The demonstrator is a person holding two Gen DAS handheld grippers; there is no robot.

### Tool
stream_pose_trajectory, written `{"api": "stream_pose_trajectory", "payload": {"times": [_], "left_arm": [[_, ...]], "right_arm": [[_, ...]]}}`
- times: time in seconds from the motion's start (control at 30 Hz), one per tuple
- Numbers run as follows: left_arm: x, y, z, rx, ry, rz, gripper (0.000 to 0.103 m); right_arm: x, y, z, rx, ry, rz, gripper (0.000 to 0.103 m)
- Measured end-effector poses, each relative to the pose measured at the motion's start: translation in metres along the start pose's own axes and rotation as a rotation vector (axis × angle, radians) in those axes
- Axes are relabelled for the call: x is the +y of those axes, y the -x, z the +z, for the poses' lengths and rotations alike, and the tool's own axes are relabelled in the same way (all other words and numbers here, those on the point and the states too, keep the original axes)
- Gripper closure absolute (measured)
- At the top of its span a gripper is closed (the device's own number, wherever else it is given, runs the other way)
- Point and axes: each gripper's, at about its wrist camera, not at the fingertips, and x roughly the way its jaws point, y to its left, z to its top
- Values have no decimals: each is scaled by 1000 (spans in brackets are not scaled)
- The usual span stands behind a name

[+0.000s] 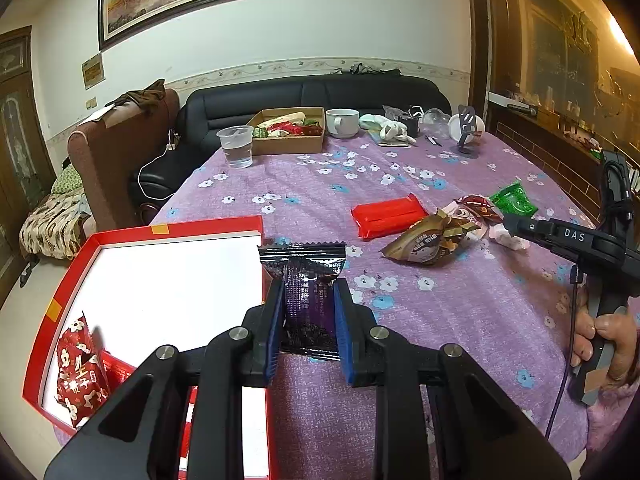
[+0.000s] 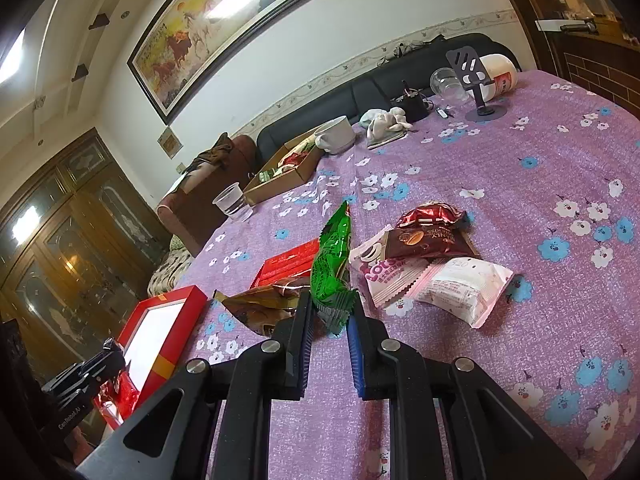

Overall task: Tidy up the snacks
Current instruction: 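Lift and carry the purple-black and green packets toward the red-rimmed white lid, then open the right tool over the lid to drop the green packet while the left tool drops the purple-black packet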

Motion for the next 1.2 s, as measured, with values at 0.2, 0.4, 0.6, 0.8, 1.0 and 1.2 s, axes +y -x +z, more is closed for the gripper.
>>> {"api": "stream_pose_trajectory", "payload": {"times": [0.2,0.4,0.6,0.8,1.0,1.2], "left_arm": [[8,0,0,2,20,-4,82],[16,4,0,-6,39,0,82],[26,8,-2,-14,55,2,82],[39,14,-4,-27,84,10,82],[54,19,-7,-35,107,30,82],[70,22,-10,-42,135,57,82]], "right_arm": [[-1,-1,0,-1,7,-14,86],[2,-3,-1,0,23,-36,86],[3,-4,-2,0,36,-61,86],[4,-2,-4,-12,45,-81,86],[10,6,-7,-48,61,-91,86],[29,12,-10,-85,77,-42,86]]}}
